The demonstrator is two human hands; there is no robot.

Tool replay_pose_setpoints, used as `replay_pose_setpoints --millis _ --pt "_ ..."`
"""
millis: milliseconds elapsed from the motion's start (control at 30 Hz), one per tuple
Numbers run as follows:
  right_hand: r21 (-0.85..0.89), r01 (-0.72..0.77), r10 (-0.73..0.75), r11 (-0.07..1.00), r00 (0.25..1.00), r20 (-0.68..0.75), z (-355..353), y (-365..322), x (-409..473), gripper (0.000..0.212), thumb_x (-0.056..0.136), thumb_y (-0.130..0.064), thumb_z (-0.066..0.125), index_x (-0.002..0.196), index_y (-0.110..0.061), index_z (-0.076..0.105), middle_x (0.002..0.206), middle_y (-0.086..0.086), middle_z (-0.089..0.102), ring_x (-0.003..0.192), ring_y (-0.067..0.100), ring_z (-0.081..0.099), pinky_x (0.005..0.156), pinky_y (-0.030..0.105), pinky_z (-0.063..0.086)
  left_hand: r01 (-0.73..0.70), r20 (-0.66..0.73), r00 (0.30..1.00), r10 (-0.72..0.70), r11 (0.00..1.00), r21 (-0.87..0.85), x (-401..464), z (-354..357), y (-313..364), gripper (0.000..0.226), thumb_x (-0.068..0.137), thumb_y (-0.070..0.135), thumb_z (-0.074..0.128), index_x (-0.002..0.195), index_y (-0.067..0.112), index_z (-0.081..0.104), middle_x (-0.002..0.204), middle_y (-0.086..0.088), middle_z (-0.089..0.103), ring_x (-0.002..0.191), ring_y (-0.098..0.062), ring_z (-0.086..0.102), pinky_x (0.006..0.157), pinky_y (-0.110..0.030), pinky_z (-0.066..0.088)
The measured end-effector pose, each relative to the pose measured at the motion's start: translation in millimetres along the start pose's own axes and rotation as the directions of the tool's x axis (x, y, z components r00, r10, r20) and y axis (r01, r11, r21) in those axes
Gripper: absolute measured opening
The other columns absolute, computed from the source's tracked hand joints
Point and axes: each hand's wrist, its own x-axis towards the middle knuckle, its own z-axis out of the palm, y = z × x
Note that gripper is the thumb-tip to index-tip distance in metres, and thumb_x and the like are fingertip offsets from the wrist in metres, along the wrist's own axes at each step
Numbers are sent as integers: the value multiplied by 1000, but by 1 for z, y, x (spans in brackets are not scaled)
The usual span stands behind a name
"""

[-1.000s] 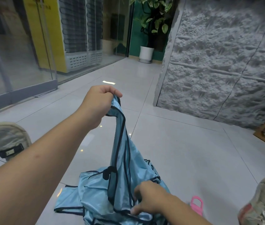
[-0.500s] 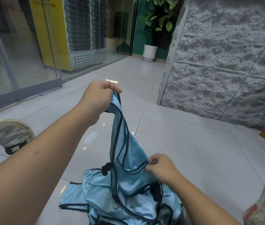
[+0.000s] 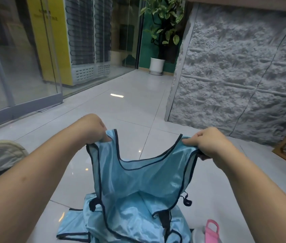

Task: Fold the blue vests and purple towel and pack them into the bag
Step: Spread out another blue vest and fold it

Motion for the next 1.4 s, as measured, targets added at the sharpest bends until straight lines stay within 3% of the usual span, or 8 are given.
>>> replay_pose_setpoints --millis 200,500,667,800,1000,1233,1333,1400 --pt "216 -79 53 973 991 123 40 -13 -25 29 86 -17 85 83 -7 58 68 15 53 36 17 39 40 25 34 92 175 983 -54 972 -217 -4 13 1 16 76 5 88 85 2 75 88 -22 77 88 -43 75 81 -51 63" --pt "266 -119 59 957 973 225 77 -18 -43 30 94 -13 66 71 -11 47 57 9 48 35 18 40 45 24 31 163 510 854 101 880 -447 -19 17 9 36 64 18 87 87 -1 67 79 -21 70 64 -29 69 57 -31 55" --pt "291 -72 8 954 977 215 88 -22 -45 13 88 -21 66 82 -16 55 77 11 45 63 24 47 59 34 44 149 442 885 146 810 -568 -24 25 21 24 85 21 82 82 3 65 75 -15 67 62 -25 64 60 -33 53" --pt "358 -84 -14 930 965 262 90 -25 -47 27 93 -22 65 92 5 71 75 13 64 62 26 59 59 34 52 77 350 918 186 782 -619 -32 46 35 18 91 8 75 79 8 62 73 -13 64 59 -23 61 57 -31 49" --pt "428 -14 -116 903 954 277 86 -27 -51 29 104 -23 57 99 -7 81 91 14 79 72 21 66 62 28 52 -14 223 946 234 719 -695 -43 61 46 15 91 14 77 79 8 70 77 -12 70 66 -24 62 66 -36 50" --pt "322 72 -156 944 957 244 80 -25 -46 64 87 -72 65 105 -11 73 103 6 79 99 26 74 96 43 56 23 268 928 260 677 -736 -49 57 55 49 108 41 50 108 -3 71 101 -22 77 86 -37 76 80 -46 64" --pt "254 155 -215 955 950 226 77 -23 -47 36 73 -27 91 89 -11 62 84 7 67 75 22 64 74 36 50 79 300 926 231 657 -750 -51 55 55 56 110 45 41 115 -5 66 100 -23 76 85 -37 77 76 -43 65" --pt "249 129 -183 960 961 207 76 -22 -46 28 66 -5 80 86 -13 62 76 6 64 69 21 59 68 39 48 132 350 903 248 614 -778 -51 54 53 55 111 42 40 119 -7 63 104 -26 76 93 -40 77 80 -49 65"
